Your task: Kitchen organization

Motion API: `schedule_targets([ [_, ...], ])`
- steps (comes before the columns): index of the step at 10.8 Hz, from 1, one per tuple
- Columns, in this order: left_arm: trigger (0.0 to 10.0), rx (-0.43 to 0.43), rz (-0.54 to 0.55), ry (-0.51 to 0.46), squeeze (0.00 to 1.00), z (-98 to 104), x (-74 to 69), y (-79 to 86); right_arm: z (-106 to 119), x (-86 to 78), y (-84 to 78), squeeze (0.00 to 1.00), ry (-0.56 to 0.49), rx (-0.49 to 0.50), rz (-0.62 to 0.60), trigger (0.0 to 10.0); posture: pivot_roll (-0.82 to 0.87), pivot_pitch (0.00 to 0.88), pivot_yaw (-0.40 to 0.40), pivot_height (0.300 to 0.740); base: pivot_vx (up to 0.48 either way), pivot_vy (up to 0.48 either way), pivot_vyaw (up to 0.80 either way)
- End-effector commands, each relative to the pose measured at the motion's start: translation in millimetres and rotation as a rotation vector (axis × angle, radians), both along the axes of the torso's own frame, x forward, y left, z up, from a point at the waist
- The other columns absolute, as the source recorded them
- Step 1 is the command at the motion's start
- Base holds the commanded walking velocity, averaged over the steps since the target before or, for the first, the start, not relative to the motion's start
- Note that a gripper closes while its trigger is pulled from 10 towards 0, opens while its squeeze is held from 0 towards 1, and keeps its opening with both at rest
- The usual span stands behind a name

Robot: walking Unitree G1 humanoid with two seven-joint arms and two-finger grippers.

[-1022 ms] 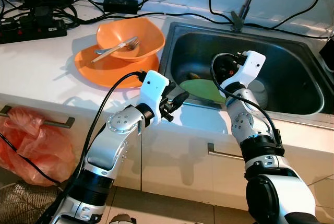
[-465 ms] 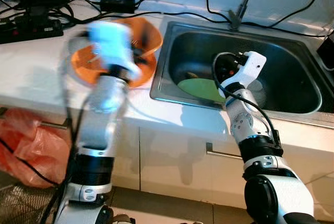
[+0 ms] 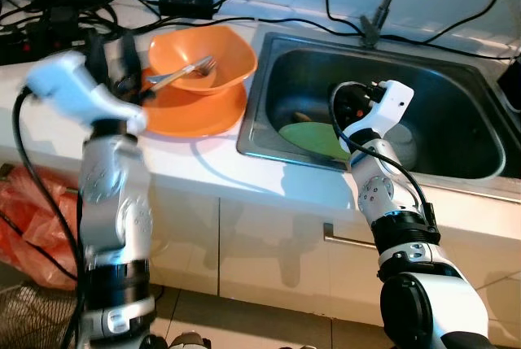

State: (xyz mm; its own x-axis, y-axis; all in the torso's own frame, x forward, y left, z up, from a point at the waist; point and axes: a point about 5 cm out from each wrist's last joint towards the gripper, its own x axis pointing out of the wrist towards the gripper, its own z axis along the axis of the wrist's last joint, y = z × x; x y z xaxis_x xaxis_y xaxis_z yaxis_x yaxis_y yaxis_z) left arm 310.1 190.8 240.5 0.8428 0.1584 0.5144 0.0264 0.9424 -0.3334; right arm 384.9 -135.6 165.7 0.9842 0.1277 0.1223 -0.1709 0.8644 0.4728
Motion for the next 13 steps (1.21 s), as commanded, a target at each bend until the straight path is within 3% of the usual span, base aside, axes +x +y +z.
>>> schedule_targets([
  [1,10.0,-0.064,-0.049,-0.01,0.0,-4,-6.2,-1.0,-3,-1.5,-5.6,0.0,0.0,0.009,-0.017,10.0,0.15,0.094,-0.097,0.74,0.0,0.0,0.0],
  [4,10.0,-0.126,-0.094,0.05,0.0,-26,-12.5,-5.5,-2,-1.3,-5.4,0.0,-0.004,0.014,-0.016,10.0,0.16,0.094,-0.1,0.74,0.0,0.0,0.0],
  [6,10.0,-0.155,-0.131,0.098,0.0,-39,-11.9,-18.5,-1,-1.2,-3.9,0.0,-0.008,0.014,-0.012,10.0,0.15,0.09,-0.098,0.74,0.0,0.0,0.0],
  [10,10.0,-0.168,-0.177,0.129,0.0,-43,-7.1,-30.5,-1,-1.3,-3.7,0.0,-0.01,0.016,-0.014,10.0,0.15,0.082,-0.091,0.74,0.0,0.0,0.0],
  [13,10.0,-0.21,-0.132,0.094,0.0,-37,-7.5,-23.1,-1,-1.0,-3.9,0.0,-0.011,0.017,-0.013,10.0,0.15,0.086,-0.096,0.74,0.0,0.0,0.0],
])
